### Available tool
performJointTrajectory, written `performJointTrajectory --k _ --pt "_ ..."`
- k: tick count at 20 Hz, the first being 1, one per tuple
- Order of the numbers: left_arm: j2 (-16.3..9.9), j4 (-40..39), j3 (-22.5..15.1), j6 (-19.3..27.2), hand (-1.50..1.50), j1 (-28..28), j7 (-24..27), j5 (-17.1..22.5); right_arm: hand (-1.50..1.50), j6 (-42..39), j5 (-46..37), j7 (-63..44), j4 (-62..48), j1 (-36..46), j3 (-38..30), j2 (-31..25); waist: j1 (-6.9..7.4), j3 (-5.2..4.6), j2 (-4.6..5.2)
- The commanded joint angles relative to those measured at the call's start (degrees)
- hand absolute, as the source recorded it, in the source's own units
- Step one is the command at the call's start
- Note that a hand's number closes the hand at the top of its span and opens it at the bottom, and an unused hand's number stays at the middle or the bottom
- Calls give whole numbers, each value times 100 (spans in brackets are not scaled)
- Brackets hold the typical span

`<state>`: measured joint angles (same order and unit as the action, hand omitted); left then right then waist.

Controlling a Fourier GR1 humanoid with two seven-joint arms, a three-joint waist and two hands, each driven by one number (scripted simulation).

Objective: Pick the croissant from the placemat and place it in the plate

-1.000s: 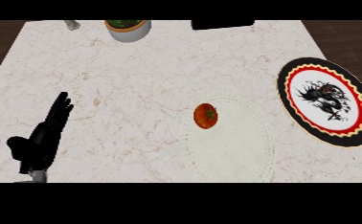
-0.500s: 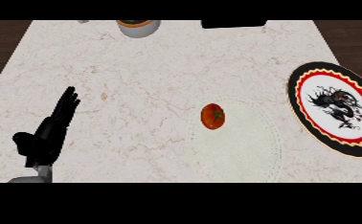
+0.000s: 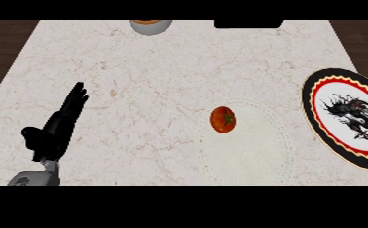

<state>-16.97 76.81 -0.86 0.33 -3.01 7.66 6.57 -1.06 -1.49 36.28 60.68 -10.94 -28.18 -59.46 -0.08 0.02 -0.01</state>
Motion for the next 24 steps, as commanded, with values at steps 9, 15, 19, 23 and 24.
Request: performJointTrajectory --k 9,15,19,23,24 --pt "178 -16 53 -95 0 115 124 -234 150 485 -1048 -1150 567 1305 1279 1226 31 -4 3" --pt "244 103 122 -2 0 61 -90 -267 150 515 -1084 -1516 -232 2190 1377 1758 60 0 2" --pt "181 -192 267 -175 0 -119 65 -227 -150 931 -1305 -2293 -417 2828 1529 2186 56 -3 9" --pt "256 -339 252 -197 0 -11 330 -408 -150 661 -1292 -2044 -1325 3063 1368 2142 40 -1 12" --pt "178 -69 281 -168 0 -129 -39 -358 -150 399 -1238 -2281 -1615 3529 1343 1984 73 1 16"
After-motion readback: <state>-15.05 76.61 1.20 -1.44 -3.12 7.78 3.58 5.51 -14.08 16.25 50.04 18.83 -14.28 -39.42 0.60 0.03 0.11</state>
